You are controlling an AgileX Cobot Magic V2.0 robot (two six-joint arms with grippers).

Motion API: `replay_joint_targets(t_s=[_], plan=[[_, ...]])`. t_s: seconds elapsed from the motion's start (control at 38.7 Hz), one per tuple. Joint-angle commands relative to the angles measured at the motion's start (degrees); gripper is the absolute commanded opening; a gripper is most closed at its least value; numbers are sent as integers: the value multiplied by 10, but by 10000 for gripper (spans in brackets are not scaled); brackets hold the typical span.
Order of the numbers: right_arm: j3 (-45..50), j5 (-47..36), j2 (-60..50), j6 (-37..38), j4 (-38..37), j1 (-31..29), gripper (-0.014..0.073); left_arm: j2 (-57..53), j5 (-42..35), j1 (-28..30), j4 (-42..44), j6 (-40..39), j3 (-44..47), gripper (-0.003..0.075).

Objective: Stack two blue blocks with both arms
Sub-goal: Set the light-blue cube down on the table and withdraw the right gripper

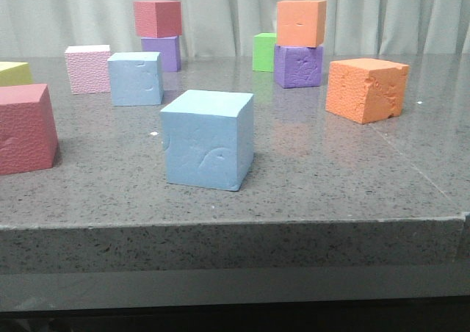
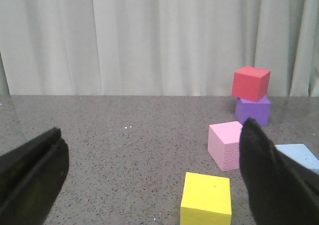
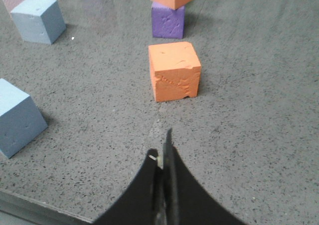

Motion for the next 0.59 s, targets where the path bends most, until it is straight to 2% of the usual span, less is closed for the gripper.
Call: replay_joint_targets(t_s=[0.0,0.1,0.36,0.46,0.57], plan=[[18,-80,-35,-6,11,-4,-68,35,-36,-12,-5,-4,-49,673],[32,-88,-46,-6,11,-4,-68,80,-34,-49,-5,-4,-90,673],[35,-90,-46,-6,11,-4,-68,237,3,-211,26,1,-217,673],[35,-90,-46,-6,11,-4,-68,324,69,-256,26,1,-306,672],[35,-90,-46,-6,11,-4,-68,416,152,-273,12,0,-407,672]])
